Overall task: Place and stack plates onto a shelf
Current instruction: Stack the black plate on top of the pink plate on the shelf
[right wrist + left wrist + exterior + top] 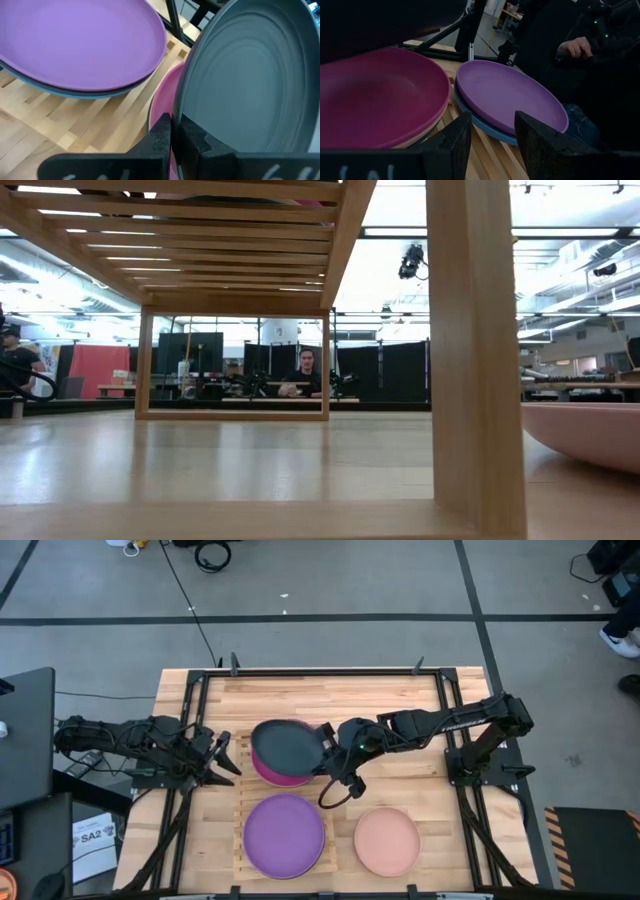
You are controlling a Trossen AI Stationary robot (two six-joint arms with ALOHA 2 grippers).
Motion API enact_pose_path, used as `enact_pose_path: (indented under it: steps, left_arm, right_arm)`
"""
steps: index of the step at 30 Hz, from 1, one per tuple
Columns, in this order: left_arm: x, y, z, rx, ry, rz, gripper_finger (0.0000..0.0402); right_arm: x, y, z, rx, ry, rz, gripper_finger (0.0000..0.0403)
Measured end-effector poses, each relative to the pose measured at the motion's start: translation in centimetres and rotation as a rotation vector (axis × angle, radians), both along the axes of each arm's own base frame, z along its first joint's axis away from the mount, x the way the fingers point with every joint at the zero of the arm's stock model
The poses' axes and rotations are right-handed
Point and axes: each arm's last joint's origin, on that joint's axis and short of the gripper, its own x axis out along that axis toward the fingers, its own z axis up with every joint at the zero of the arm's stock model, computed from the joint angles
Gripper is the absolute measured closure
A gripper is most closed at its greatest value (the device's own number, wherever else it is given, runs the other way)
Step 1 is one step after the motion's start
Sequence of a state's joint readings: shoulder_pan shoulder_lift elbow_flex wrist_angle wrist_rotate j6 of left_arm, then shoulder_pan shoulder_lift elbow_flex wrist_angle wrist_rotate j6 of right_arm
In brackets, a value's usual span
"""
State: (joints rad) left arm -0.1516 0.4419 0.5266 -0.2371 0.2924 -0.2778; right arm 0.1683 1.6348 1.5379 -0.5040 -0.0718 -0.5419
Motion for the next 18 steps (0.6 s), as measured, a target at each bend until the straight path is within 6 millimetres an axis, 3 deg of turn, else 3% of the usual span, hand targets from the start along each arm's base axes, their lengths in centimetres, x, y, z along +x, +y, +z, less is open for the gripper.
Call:
enact_pose_path:
  steps: [18]
  left_arm:
    - [0.0,0.0,0.0,0.000,0.000,0.000,0.0246]
  right_arm:
    - [0.2,-1.1,-1.5,-0.004,0.022,-0.029,0.0363]
